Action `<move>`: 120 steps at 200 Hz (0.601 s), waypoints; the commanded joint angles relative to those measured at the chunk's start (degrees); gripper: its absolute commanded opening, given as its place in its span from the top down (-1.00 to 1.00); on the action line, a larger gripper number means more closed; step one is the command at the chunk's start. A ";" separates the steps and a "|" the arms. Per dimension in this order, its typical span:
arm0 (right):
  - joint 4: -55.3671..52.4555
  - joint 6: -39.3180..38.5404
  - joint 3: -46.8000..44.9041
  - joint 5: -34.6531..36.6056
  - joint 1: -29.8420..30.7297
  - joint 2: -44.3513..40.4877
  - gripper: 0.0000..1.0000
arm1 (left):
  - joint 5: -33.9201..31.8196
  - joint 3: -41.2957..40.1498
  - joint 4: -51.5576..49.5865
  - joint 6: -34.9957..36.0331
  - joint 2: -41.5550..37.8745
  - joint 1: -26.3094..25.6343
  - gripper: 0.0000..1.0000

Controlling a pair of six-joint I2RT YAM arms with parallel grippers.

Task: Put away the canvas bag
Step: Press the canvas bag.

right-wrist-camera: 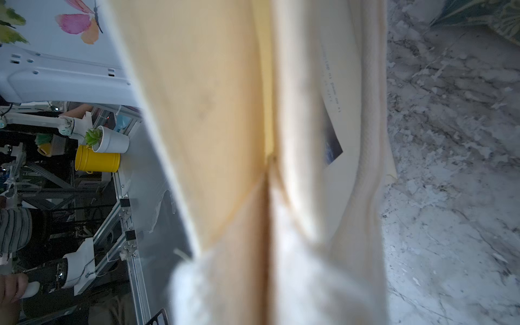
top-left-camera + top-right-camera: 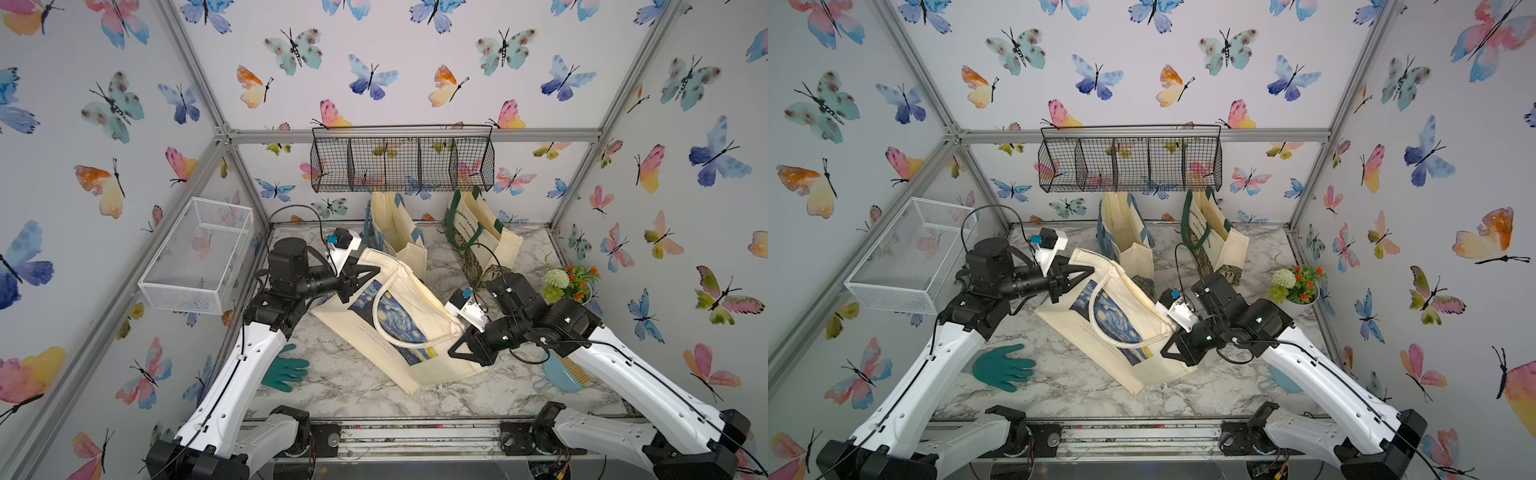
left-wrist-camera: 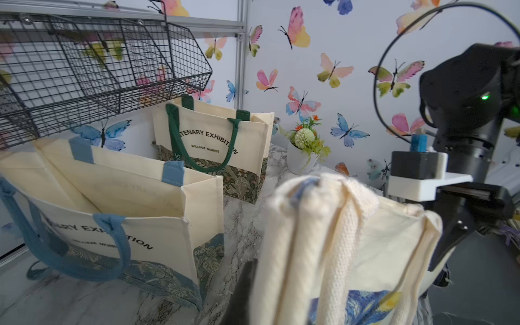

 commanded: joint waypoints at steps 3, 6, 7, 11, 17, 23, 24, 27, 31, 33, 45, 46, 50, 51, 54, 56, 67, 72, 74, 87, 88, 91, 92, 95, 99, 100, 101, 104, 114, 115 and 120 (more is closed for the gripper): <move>-1.68 0.53 6.70 -4.63 -0.15 -0.77 0.96 | -13.08 4.05 -3.07 -5.57 1.65 0.77 0.67; -2.14 0.38 7.17 -5.77 -0.21 -0.69 0.96 | -13.59 4.29 -3.48 -5.31 1.62 0.77 0.68; -2.29 0.31 7.32 -5.95 -0.21 -0.74 0.96 | -13.69 4.30 -3.58 -5.24 1.61 0.77 0.68; -2.44 0.09 7.69 -8.23 -0.15 -0.78 0.96 | -13.96 4.16 -3.67 -5.09 1.48 0.81 0.68; -1.88 0.48 7.73 -11.82 -0.13 -1.41 0.96 | -14.27 3.72 -3.53 -5.05 1.13 0.77 0.69; -1.39 0.78 7.61 -16.09 -0.13 -2.01 0.96 | -14.61 3.01 -3.04 -5.05 0.58 0.77 0.67; -1.34 0.87 7.59 -16.79 -0.13 -2.07 0.96 | -14.68 2.95 -2.92 -5.07 0.47 0.77 0.67; -1.23 1.07 7.63 -18.79 -0.13 -2.33 0.96 | -14.85 2.45 -2.63 -5.09 0.19 0.79 0.64; -1.28 1.52 7.77 -20.73 -0.13 -2.58 0.96 | -15.20 1.88 -2.18 -5.16 -0.16 0.77 0.56; -1.29 1.74 7.92 -21.79 -0.13 -2.70 0.96 | -15.37 1.56 -1.94 -5.17 -0.38 0.77 0.51; -0.84 2.80 8.52 -26.73 -0.13 -4.06 0.96 | -16.22 0.10 -1.31 -5.23 -1.41 0.77 0.24; -0.76 3.02 8.52 -27.16 -0.13 -4.15 0.96 | -16.24 0.00 -1.26 -5.20 -1.45 0.77 0.24; 0.33 3.74 8.46 -28.84 -0.10 -4.93 0.96 | -16.48 -0.36 -1.22 -5.17 -1.68 0.77 0.22; 0.74 4.02 8.41 -29.23 -0.11 -5.15 0.96 | -16.50 -0.45 -1.17 -5.17 -1.72 0.77 0.22; 1.97 4.98 8.25 -30.32 -0.08 -5.83 0.96 | -16.51 -0.73 -1.07 -5.19 -1.82 0.77 0.21; 2.88 5.68 8.13 -31.02 -0.12 -6.30 0.96 | -16.51 -0.85 -1.00 -5.11 -1.90 0.77 0.19; 9.17 10.70 6.93 -34.04 -0.13 -9.09 0.96 | -15.59 -1.39 -0.58 -5.10 -1.91 0.77 0.01; 12.78 13.39 6.07 -35.84 -0.13 -10.34 0.96 | -14.85 -1.58 -0.30 -5.03 -1.92 0.81 -0.10; 14.28 14.48 5.76 -36.59 -0.13 -10.79 0.96 | -14.60 -1.65 -0.22 -5.00 -1.92 0.78 -0.13; 22.31 20.64 3.90 -39.27 -0.11 -13.02 0.96 | -14.16 -1.57 0.35 -5.41 -1.58 0.74 -0.28; 22.59 21.08 3.80 -39.32 -0.12 -13.15 0.96 | -14.19 -1.58 0.36 -5.47 -1.53 0.76 -0.28; 24.16 22.15 3.57 -39.36 -0.13 -13.53 0.96 | -14.61 -1.47 0.36 -5.52 -1.45 0.76 -0.29; 24.53 22.45 3.50 -39.32 -0.13 -13.62 0.96 | -14.68 -1.40 0.37 -5.56 -1.42 0.77 -0.30; 25.37 23.11 3.44 -39.10 -0.08 -13.84 0.96 | -15.06 -1.21 0.37 -5.79 -1.32 0.77 -0.31; 25.97 23.58 3.55 -38.56 -0.13 -13.98 0.96 | -15.64 -0.93 0.27 -5.91 -1.31 0.78 -0.32; 26.00 23.65 3.58 -38.39 -0.13 -14.02 0.96 | -15.77 -0.82 0.23 -5.94 -1.31 0.77 -0.32; 25.97 23.69 3.68 -38.22 -0.13 -14.00 0.96 | -15.96 -0.77 0.17 -6.00 -1.26 0.77 -0.32; 25.78 23.69 3.89 -37.71 -0.11 -13.94 0.96 | -16.51 -0.48 0.00 -6.19 -1.24 0.77 -0.33; 24.24 23.28 4.90 -35.67 -0.13 -13.20 0.96 | -17.59 0.35 -0.30 -6.78 -1.38 0.77 -0.34; 23.99 23.19 5.05 -35.54 -0.13 -13.06 0.96 | -17.58 0.43 -0.32 -6.85 -1.43 0.77 -0.34; 22.48 22.73 5.90 -33.89 -0.13 -12.37 0.96 | -19.61 0.82 -0.34 -6.99 -1.60 0.77 -0.34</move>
